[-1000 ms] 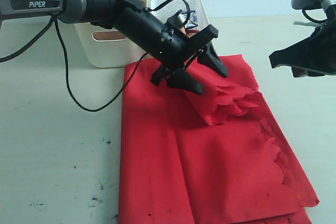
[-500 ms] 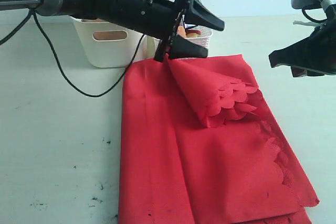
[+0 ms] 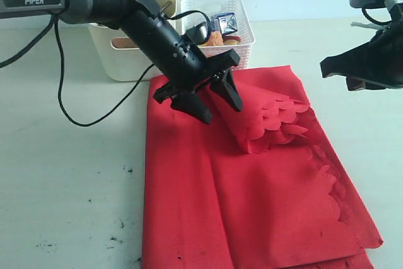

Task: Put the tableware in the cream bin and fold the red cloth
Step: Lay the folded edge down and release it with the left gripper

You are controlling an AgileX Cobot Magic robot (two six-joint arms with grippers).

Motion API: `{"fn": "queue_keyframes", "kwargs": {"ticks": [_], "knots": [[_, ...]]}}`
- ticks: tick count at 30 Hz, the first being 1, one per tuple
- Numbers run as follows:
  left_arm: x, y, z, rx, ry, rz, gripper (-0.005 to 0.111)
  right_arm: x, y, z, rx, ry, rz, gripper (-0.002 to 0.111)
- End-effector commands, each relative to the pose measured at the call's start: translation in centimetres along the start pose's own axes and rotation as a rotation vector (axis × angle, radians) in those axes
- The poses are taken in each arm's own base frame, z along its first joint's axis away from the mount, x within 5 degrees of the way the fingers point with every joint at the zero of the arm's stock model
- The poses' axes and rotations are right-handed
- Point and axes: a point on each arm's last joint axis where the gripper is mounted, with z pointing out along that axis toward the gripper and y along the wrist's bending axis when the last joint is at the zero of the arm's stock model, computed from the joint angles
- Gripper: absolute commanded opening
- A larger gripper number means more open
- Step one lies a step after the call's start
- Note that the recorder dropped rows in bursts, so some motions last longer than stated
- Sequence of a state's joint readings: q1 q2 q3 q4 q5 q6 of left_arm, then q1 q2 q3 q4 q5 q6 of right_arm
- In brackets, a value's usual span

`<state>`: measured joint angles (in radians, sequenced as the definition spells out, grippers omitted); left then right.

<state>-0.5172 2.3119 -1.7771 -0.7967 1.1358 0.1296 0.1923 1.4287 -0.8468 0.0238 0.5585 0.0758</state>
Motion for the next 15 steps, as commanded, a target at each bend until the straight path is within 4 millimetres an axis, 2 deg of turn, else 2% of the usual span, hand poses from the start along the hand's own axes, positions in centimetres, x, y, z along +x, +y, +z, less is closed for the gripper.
{"fn": "queue_keyframes", "kwargs": {"ticks": [1,5,8,12,15], "knots": [[-0.4,-0.6,2.0,-0.047,-0.079,-0.014,0.064,-0.1,-0.1,-0.2,-0.001,-0.02,0.003,0.0],[-0.9,-1.9,3.1,-0.04,-0.184,-0.007,0.064,-0.1,-0.1,-0.2,-0.001,-0.02,0.003,0.0],[-1.5,-3.4,3.5,0.056,-0.28,-0.058,0.064,-0.1,-0.1,-0.2,-0.004,-0.02,0.008,0.0],[-2.7,-5.3,2.8,0.289,-0.414,-0.119,0.064,-0.1,0.0,-0.2,-0.01,-0.019,0.017,0.0],[-3.5,-5.7,1.4,0.429,-0.475,-0.111,0.064,-0.1,0.0,-0.2,-0.011,-0.019,0.019,0.0]]}}
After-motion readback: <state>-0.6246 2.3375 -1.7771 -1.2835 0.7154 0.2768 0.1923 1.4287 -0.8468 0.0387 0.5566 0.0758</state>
